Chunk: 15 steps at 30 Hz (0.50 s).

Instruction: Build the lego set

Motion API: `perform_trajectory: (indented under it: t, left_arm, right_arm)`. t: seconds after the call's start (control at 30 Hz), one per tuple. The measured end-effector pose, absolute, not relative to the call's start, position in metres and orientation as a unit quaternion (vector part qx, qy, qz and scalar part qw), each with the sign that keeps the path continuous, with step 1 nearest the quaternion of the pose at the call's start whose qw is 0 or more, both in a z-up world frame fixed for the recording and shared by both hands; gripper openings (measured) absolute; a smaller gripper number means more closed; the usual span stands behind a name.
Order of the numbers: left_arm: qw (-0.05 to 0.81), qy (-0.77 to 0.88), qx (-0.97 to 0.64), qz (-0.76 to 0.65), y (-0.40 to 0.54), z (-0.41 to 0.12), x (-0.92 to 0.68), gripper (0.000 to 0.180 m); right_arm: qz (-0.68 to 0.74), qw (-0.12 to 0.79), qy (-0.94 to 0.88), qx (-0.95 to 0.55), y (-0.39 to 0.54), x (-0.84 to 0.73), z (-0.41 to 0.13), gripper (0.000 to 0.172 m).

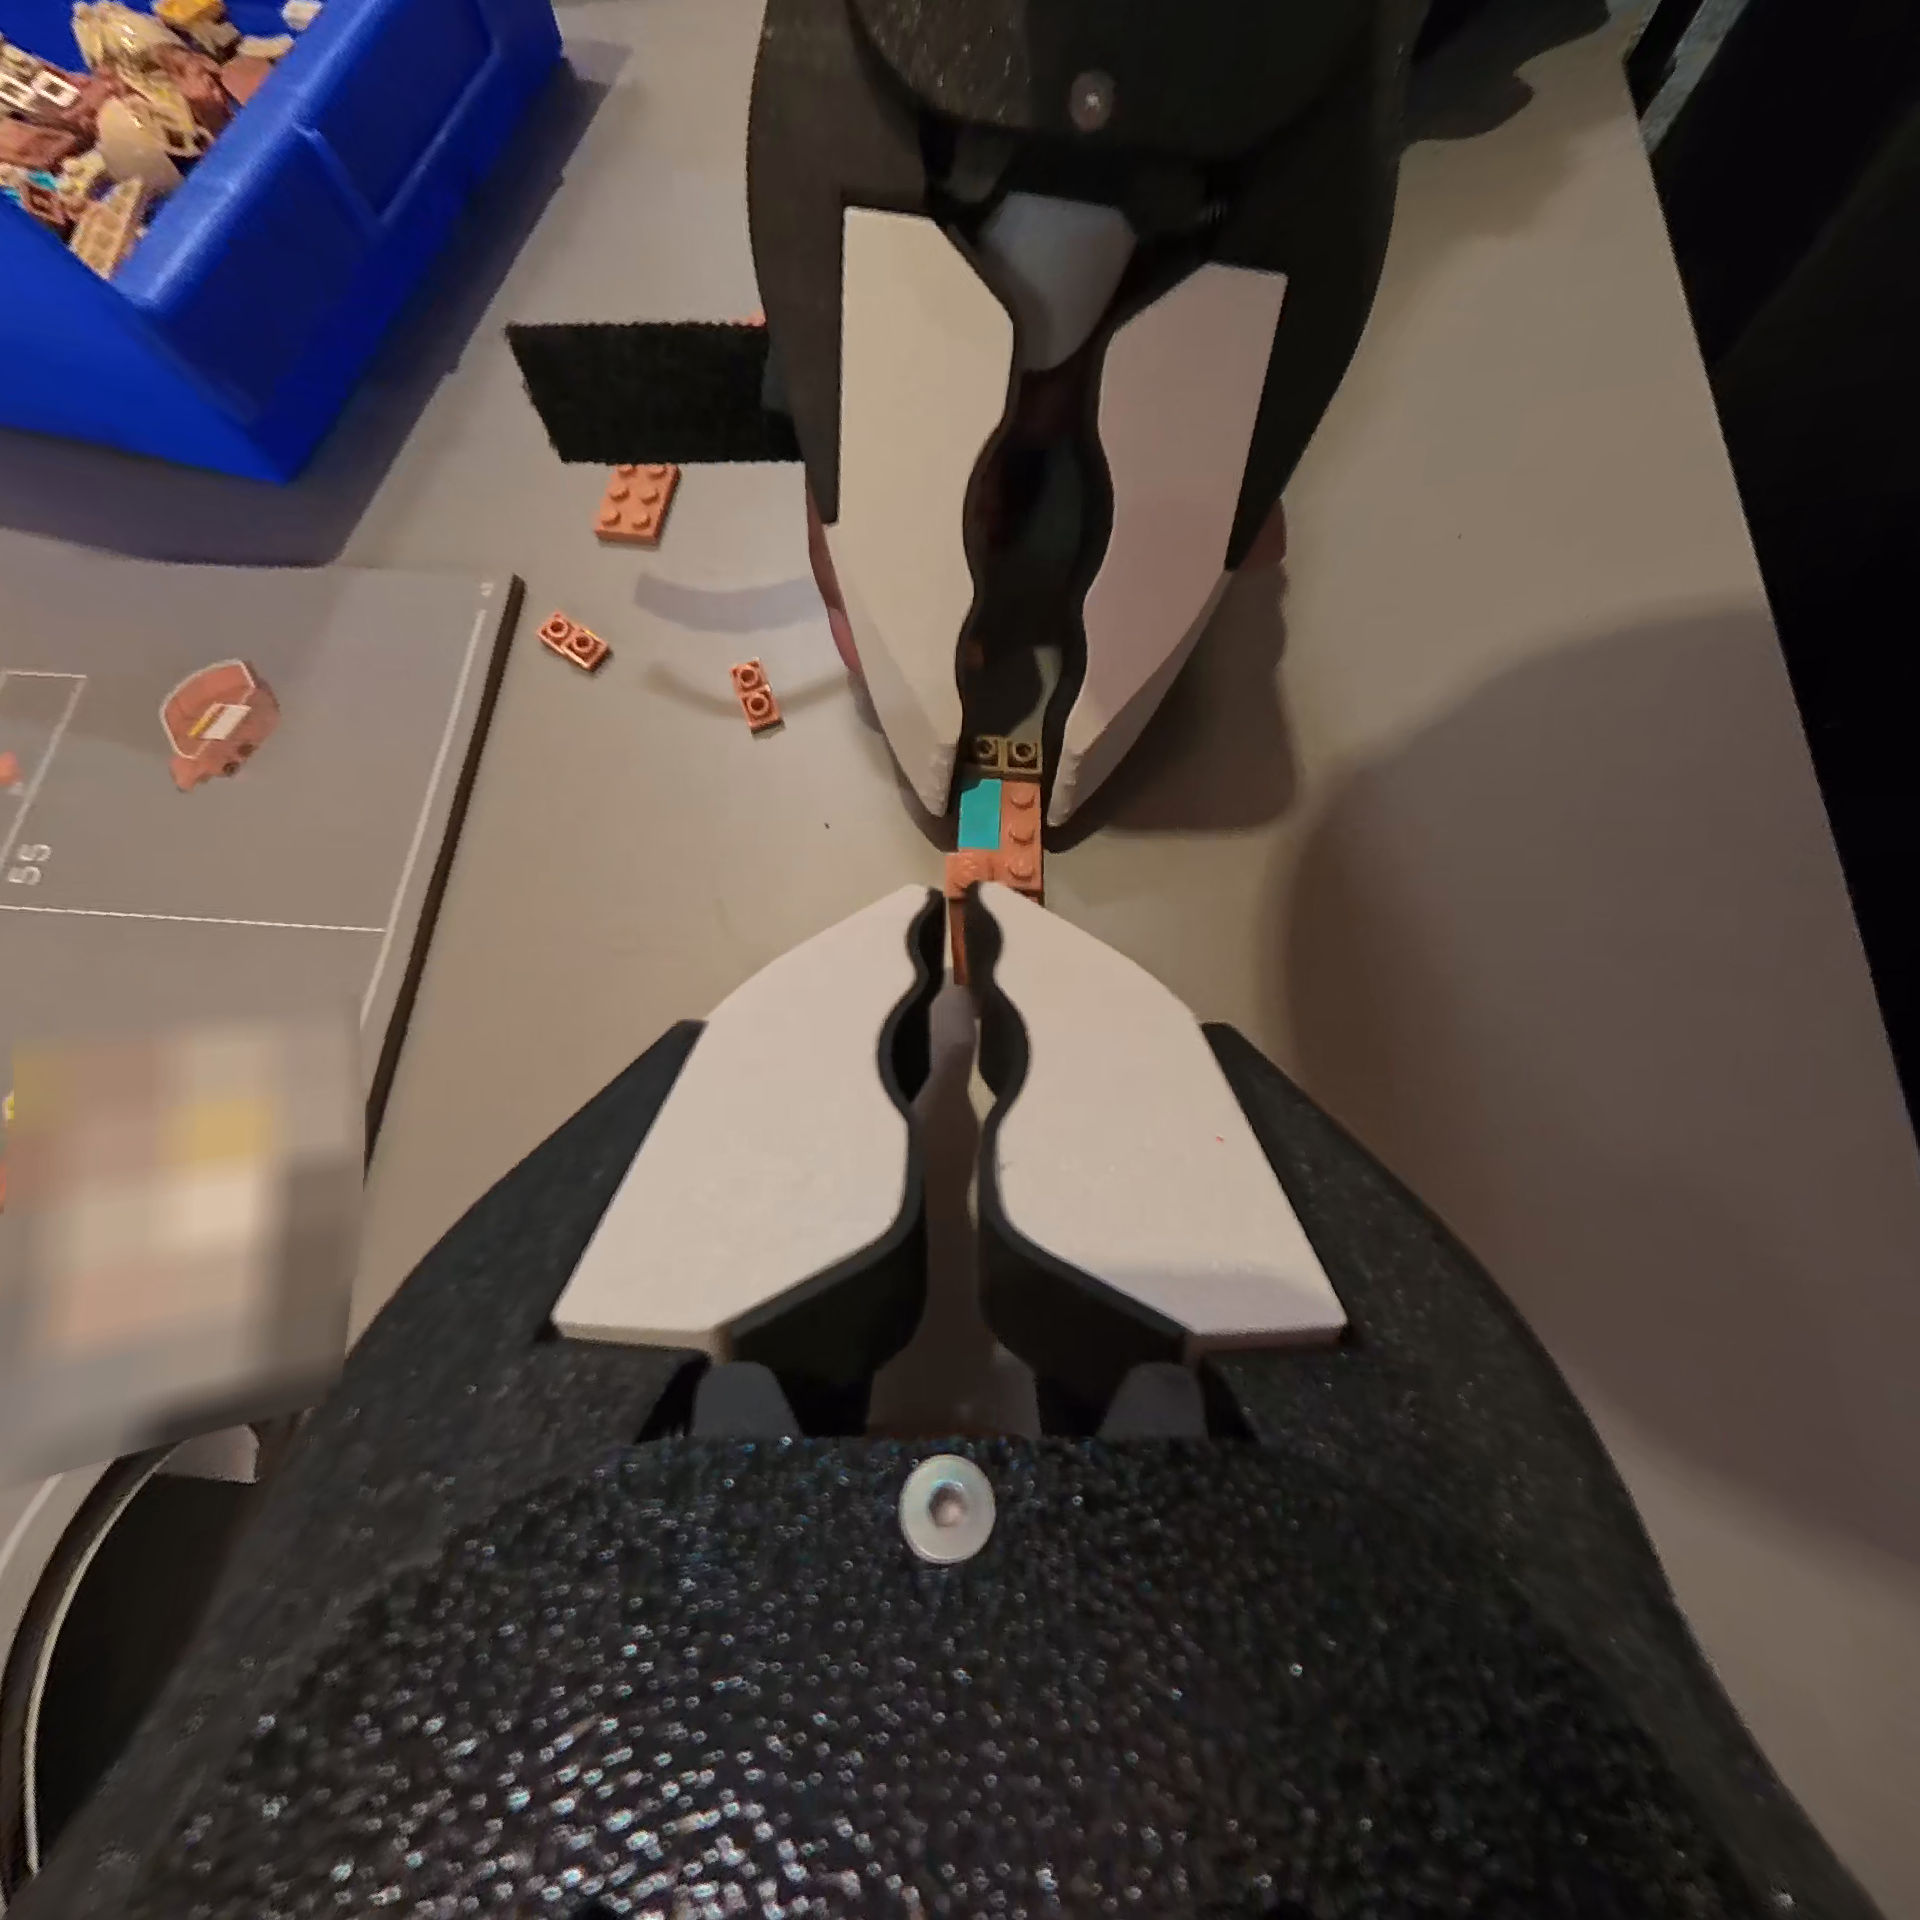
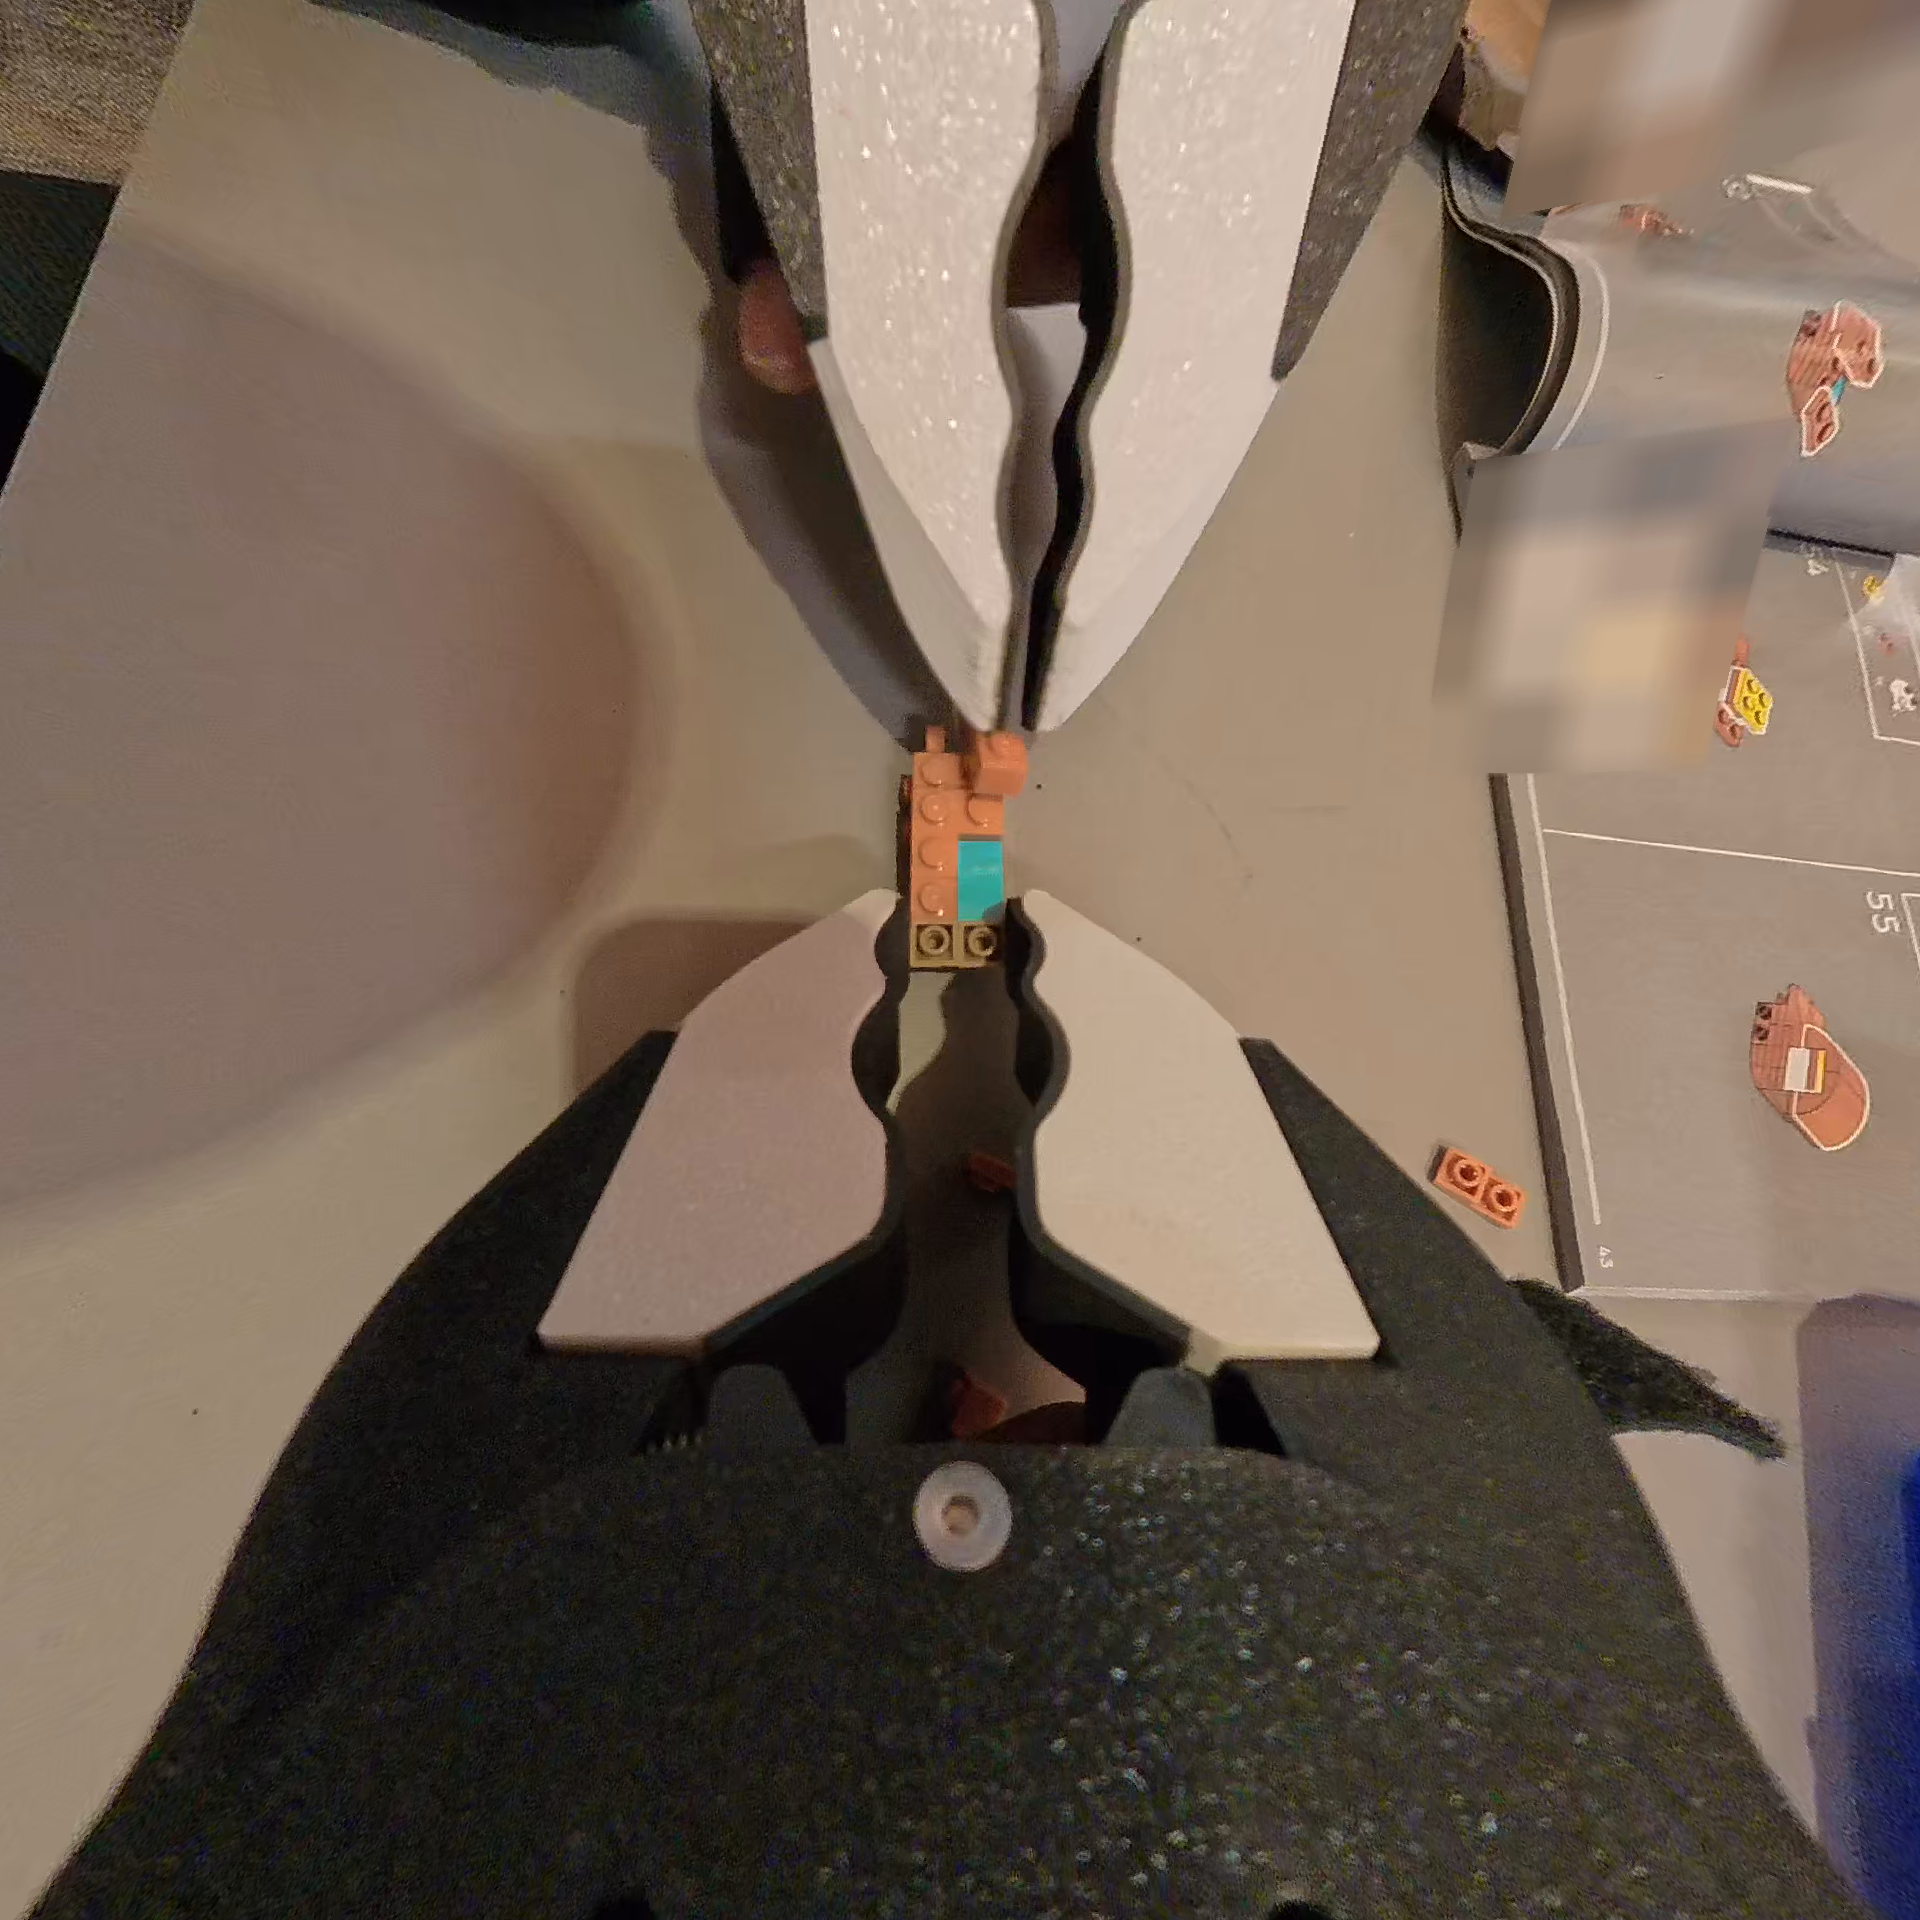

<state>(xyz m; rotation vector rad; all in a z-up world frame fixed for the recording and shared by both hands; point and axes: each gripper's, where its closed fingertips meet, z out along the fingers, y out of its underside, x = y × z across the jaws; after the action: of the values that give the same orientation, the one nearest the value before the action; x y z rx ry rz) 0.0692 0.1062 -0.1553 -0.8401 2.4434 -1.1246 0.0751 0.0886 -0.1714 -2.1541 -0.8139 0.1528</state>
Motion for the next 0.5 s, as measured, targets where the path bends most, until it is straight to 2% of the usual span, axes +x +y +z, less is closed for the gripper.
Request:
perform_trajectory:
  t: [0.5]
  left_arm:
    - [0.156,0.857,-0.287,-0.399,0.0997,-0.1561,0.0687,0.001]
  right_arm:
    - [0.060,0.405,-0.324,-0.853,0.0886,0.0750,-0.1716,0.017]
